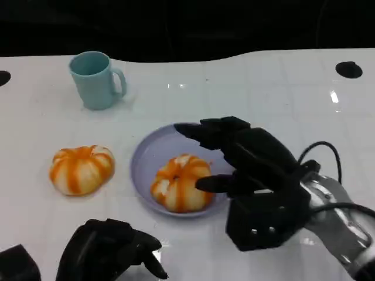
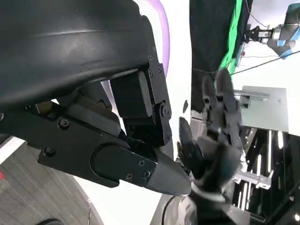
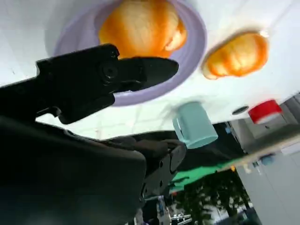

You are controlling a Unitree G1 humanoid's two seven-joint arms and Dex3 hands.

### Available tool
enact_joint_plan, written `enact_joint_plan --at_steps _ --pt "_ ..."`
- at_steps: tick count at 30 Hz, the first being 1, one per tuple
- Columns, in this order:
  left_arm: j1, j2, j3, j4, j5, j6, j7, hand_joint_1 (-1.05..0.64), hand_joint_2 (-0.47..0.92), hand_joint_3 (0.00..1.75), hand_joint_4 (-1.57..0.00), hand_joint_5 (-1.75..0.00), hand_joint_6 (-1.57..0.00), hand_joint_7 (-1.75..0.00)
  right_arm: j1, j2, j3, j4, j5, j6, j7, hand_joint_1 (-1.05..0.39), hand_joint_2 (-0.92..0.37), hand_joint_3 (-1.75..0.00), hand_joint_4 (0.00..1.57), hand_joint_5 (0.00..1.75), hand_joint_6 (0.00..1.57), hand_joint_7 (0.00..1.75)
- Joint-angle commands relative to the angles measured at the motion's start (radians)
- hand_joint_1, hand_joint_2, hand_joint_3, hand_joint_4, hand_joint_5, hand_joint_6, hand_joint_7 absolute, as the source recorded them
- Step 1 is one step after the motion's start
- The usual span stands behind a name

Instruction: Grasp the bread from the table and place it into the plate.

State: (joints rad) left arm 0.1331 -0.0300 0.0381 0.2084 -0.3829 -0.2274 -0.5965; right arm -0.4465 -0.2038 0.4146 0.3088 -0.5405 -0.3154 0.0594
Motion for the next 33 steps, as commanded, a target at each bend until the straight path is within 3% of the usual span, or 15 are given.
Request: enact_joint_plan --at_steps 1,9,13,16,23,30,33 --pt "-0.005 0.013 0.006 0.007 0.003 -0.002 0.002 -0.93 0.87 0.00 -1.28 -0.85 -1.56 0.00 0.108 -0.042 -0.069 -0.125 0.153 -0.027 0.093 -0.57 -0.92 -0.25 0.14 0.43 0.32 0.06" --pt "-0.013 0.019 0.008 0.017 0.012 -0.009 0.003 -0.93 0.88 0.00 -1.29 -0.85 -1.57 0.00 0.307 0.007 -0.177 -0.233 0.522 -0.082 0.214 -0.45 -0.92 -0.27 0.37 0.76 0.60 0.19" --pt "-0.015 0.020 0.008 0.017 0.008 0.000 0.001 -0.93 0.88 0.00 -1.29 -0.85 -1.57 0.00 0.365 0.016 -0.208 -0.242 0.614 -0.125 0.264 -0.38 -0.92 -0.31 0.41 1.02 0.71 0.32" --pt "-0.018 0.018 0.008 0.021 0.004 -0.001 -0.002 -0.92 0.87 0.00 -1.28 -0.85 -1.56 0.00 0.403 0.023 -0.229 -0.244 0.650 -0.160 0.286 -0.32 -0.92 -0.30 0.50 1.12 0.75 0.46" --pt "-0.020 0.018 0.006 0.018 0.011 0.001 0.007 -0.94 0.87 0.00 -1.28 -0.85 -1.57 -0.01 0.475 0.028 -0.272 -0.265 0.675 -0.212 0.305 -0.29 -0.90 -0.39 0.62 1.37 0.65 0.95" --pt "-0.023 0.016 0.007 0.022 0.011 0.000 0.004 -0.94 0.87 0.00 -1.29 -0.85 -1.57 -0.01 0.557 0.016 -0.301 -0.316 0.725 -0.195 0.340 -0.28 -0.70 -0.80 0.63 1.61 0.62 1.25" --pt "-0.022 0.017 0.006 0.021 0.014 0.002 0.006 -0.94 0.87 0.00 -1.29 -0.85 -1.57 -0.01 0.603 0.012 -0.311 -0.358 0.727 -0.161 0.339 -0.30 -0.66 -0.87 0.64 1.68 0.65 1.34"
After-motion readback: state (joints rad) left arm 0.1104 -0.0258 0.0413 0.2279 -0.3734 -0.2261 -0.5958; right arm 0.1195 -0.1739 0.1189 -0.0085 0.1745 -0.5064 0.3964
